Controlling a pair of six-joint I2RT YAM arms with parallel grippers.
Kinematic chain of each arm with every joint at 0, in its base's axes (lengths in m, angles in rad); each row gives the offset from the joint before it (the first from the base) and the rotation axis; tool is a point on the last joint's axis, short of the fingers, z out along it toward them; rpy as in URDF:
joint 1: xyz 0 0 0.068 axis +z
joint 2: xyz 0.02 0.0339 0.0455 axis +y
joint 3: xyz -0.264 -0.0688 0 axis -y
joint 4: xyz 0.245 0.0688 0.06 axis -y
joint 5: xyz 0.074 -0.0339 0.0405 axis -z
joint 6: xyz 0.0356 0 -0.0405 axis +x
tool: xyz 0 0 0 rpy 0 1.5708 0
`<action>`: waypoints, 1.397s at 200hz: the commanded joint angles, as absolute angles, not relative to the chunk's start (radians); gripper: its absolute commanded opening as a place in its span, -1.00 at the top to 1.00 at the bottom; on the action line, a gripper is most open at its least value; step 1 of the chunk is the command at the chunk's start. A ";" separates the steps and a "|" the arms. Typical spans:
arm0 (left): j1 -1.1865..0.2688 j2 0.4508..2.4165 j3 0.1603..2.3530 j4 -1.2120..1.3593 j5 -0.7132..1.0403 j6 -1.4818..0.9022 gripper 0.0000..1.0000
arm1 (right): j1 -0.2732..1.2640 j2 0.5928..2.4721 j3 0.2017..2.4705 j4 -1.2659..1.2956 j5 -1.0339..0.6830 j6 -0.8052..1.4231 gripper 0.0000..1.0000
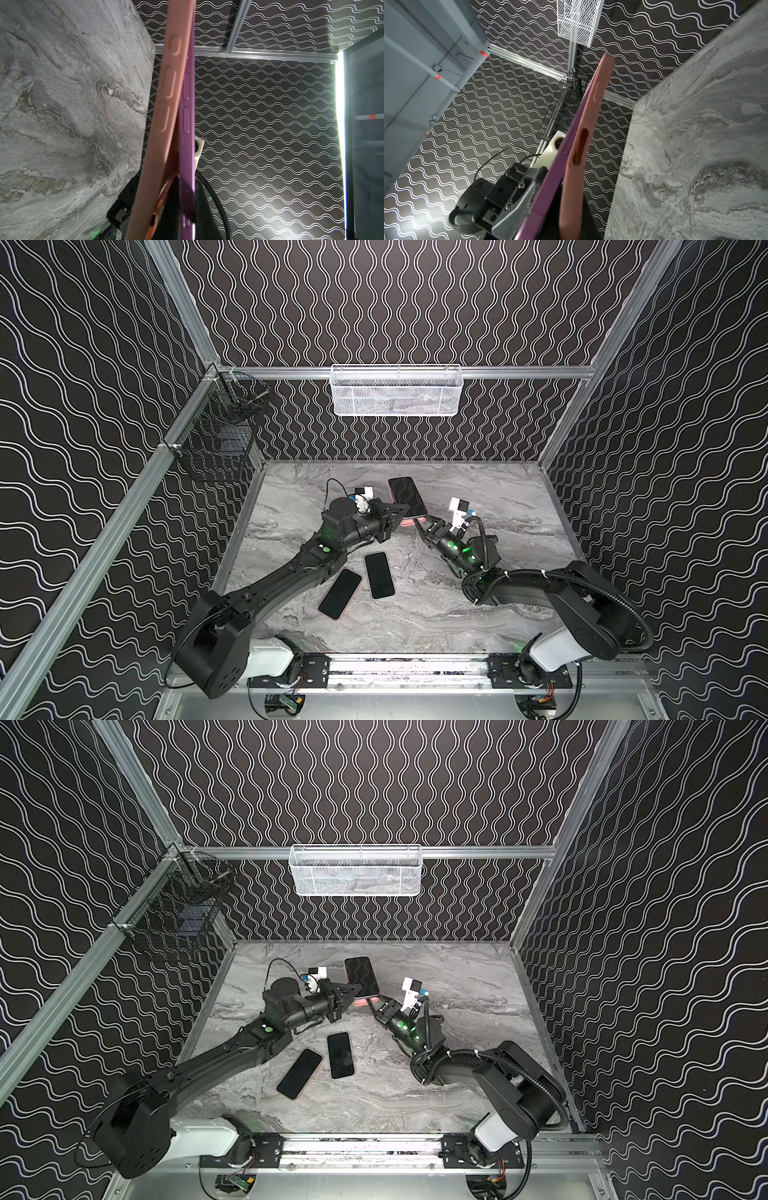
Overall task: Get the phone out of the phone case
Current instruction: 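Draw the pink case off the purple phone with the right gripper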
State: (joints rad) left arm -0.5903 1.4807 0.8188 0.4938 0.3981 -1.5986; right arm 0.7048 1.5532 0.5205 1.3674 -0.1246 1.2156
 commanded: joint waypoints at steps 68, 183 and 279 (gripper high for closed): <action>-0.588 1.470 0.831 0.508 0.377 -1.591 1.00 | 0.707 1.561 0.519 1.460 -0.155 1.214 0.82; -0.588 1.408 0.850 0.484 0.396 -1.598 1.00 | 0.692 1.574 0.545 1.381 -0.141 1.206 0.82; -0.589 1.318 0.834 0.491 0.453 -1.624 1.00 | 0.671 1.560 0.565 1.275 -0.109 1.153 0.82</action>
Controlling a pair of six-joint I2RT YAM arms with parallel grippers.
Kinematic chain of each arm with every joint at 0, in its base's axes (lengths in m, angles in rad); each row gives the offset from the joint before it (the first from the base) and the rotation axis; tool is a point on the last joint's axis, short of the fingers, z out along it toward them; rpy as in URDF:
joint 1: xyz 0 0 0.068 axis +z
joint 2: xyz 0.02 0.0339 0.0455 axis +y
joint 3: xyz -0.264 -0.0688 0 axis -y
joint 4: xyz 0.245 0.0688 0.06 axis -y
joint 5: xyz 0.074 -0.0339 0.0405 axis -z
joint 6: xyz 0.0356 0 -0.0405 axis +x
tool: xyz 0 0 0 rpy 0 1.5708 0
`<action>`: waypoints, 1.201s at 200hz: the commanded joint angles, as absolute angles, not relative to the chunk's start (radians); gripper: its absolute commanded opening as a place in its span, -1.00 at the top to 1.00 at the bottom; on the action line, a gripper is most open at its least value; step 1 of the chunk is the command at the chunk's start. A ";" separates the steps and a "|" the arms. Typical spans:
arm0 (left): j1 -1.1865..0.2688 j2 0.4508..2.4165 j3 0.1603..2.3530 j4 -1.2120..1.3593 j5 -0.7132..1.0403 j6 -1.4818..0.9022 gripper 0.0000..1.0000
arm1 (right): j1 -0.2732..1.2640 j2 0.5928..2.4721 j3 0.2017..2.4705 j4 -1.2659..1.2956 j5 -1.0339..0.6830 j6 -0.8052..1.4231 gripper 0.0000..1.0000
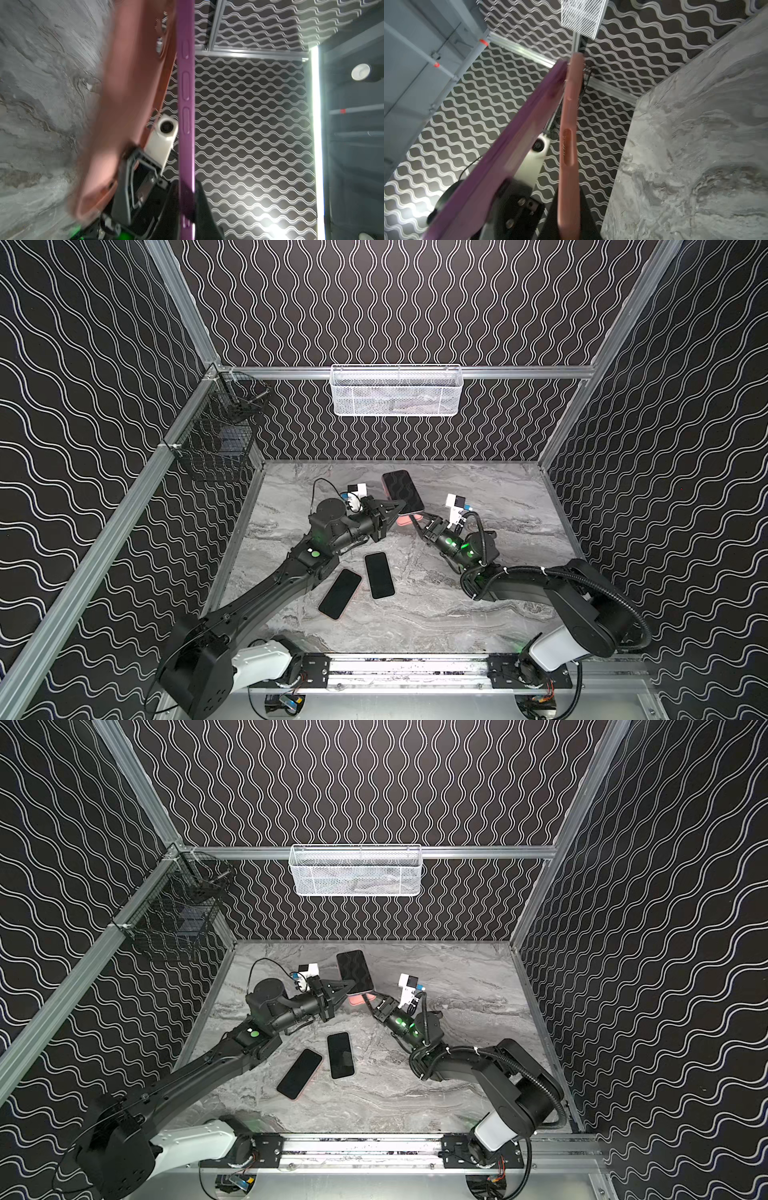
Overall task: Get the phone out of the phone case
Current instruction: 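Draw the pink case off the purple phone with the right gripper, then lower the pink case onto the table and open the right gripper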
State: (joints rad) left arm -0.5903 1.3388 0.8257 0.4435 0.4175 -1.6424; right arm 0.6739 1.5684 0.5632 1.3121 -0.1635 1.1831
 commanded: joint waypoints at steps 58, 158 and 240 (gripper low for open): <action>-0.589 1.244 0.787 0.465 0.479 -1.608 1.00 | 0.661 1.485 0.530 1.200 -0.064 1.102 0.82; -0.579 1.215 0.743 0.458 0.450 -1.493 1.00 | 0.267 1.320 0.538 0.886 -0.369 1.090 0.81; -0.499 1.284 0.735 0.526 0.523 -1.481 1.00 | -0.169 1.479 0.590 0.773 -0.716 0.975 0.79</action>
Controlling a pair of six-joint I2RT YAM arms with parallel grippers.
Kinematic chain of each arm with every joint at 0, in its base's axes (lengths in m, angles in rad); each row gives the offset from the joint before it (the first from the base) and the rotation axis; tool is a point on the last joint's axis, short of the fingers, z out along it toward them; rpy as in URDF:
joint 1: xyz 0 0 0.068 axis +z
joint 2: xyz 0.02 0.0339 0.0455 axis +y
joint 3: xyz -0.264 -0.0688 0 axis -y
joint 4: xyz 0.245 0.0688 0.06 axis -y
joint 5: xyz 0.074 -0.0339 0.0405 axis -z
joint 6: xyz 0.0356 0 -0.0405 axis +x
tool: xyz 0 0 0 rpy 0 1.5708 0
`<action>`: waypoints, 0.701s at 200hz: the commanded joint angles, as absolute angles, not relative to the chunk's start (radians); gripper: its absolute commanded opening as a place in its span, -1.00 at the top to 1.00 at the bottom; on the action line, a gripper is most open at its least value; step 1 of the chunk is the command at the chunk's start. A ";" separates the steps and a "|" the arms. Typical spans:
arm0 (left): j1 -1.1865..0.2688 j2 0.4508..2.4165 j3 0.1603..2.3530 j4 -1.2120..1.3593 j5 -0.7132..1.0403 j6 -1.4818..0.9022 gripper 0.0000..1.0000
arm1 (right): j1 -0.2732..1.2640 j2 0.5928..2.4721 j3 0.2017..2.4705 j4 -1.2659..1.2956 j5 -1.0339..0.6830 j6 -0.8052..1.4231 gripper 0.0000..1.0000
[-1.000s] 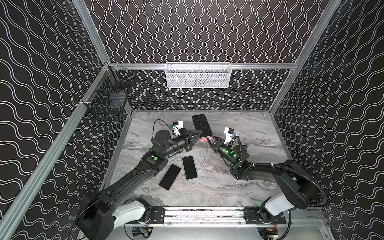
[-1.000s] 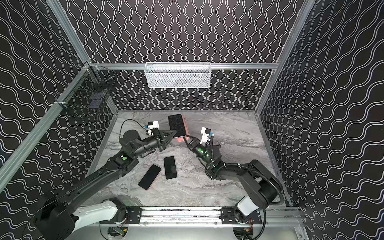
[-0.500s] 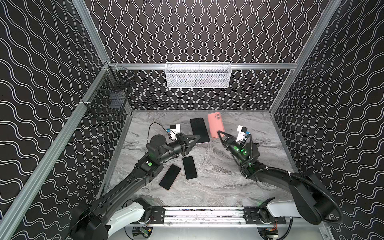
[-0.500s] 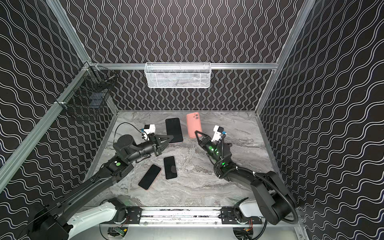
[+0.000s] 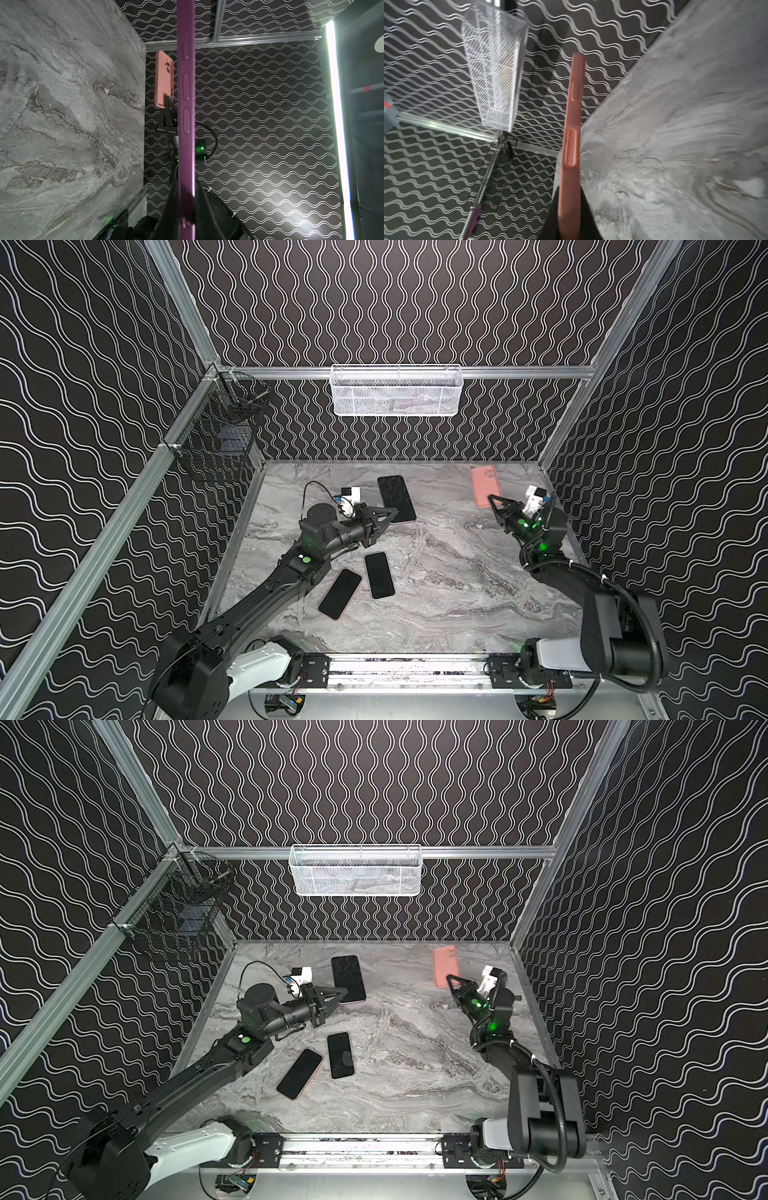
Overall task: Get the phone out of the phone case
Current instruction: 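Lower the pink case onto the table and open the right gripper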
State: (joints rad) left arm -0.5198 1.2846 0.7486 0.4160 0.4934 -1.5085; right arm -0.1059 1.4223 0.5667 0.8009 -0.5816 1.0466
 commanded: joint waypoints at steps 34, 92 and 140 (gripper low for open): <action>-0.472 1.270 0.726 0.494 0.531 -1.446 1.00 | -0.205 1.563 0.606 0.749 -0.698 0.910 0.79; -0.453 1.256 0.718 0.458 0.550 -1.400 1.00 | -0.208 1.673 0.622 0.733 -0.660 0.829 0.76; -0.443 1.248 0.710 0.435 0.549 -1.387 1.00 | -0.209 1.739 0.627 0.740 -0.632 0.832 0.73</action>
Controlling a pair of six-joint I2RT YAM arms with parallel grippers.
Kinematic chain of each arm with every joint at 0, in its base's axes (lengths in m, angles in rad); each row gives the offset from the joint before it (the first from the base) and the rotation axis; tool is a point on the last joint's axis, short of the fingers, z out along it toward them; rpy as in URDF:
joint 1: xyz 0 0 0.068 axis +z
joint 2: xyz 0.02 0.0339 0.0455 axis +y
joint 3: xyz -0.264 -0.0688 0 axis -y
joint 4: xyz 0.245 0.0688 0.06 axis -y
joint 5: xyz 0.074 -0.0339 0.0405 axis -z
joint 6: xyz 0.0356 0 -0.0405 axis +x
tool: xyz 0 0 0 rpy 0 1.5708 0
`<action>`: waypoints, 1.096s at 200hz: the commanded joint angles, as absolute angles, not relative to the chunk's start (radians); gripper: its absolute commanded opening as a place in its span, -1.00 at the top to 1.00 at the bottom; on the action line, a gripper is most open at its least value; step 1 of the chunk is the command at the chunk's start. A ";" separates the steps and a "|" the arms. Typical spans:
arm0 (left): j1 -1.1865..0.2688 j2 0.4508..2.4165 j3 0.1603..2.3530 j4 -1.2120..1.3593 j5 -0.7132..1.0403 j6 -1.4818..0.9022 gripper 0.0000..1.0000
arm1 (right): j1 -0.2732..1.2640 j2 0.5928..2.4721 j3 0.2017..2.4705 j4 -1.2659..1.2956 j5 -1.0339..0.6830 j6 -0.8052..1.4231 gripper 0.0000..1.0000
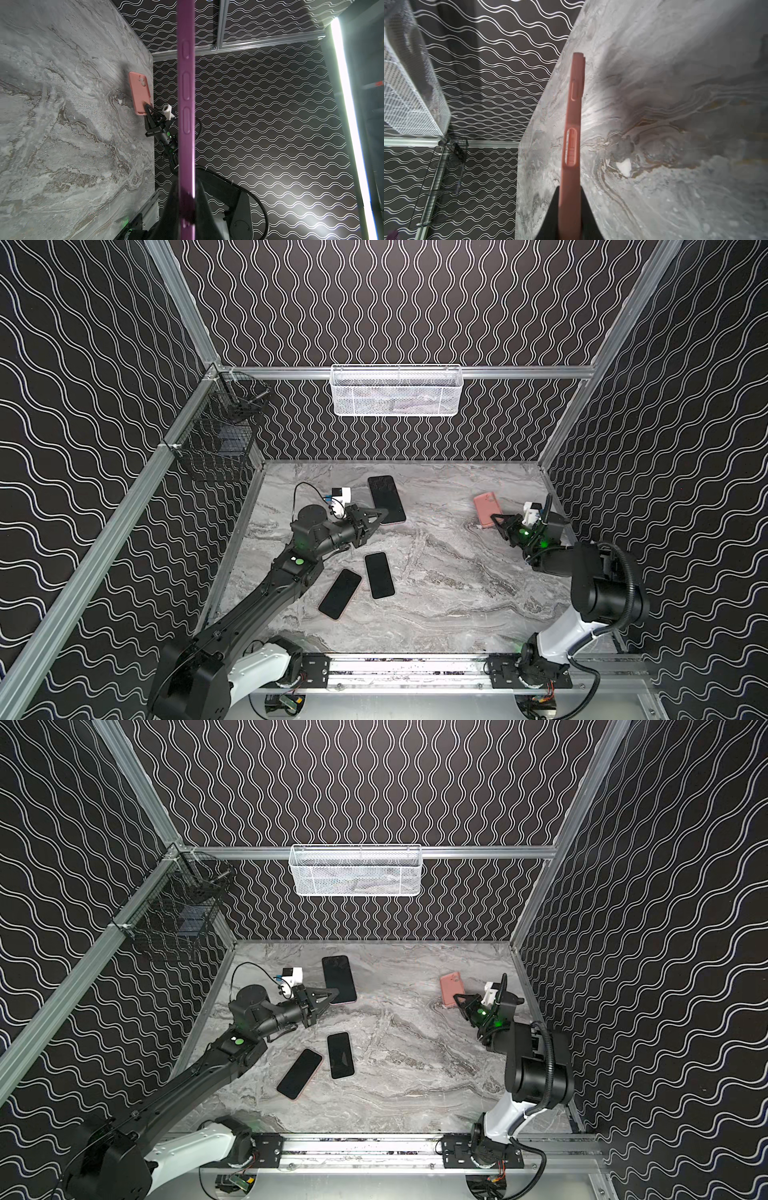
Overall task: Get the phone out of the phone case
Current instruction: 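Lower the pink case onto the table and open the right gripper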
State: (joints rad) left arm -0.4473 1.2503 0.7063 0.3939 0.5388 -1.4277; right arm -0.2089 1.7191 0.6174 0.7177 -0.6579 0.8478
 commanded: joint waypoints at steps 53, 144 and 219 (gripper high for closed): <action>-0.444 1.242 0.695 0.438 0.532 -1.383 1.00 | -0.209 1.761 0.631 0.707 -0.589 0.839 0.62; -0.442 1.219 0.688 0.396 0.509 -1.370 1.00 | -0.209 1.729 0.688 0.508 -0.509 0.791 0.15; -0.439 1.220 0.658 0.431 0.526 -1.389 1.00 | -0.208 1.705 0.710 0.415 -0.450 0.762 -0.26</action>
State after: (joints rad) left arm -0.4442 1.2221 0.6647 0.3557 0.5243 -1.3922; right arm -0.2089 1.7187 0.7074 0.4526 -0.4831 0.7734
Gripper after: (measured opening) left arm 0.100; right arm 0.618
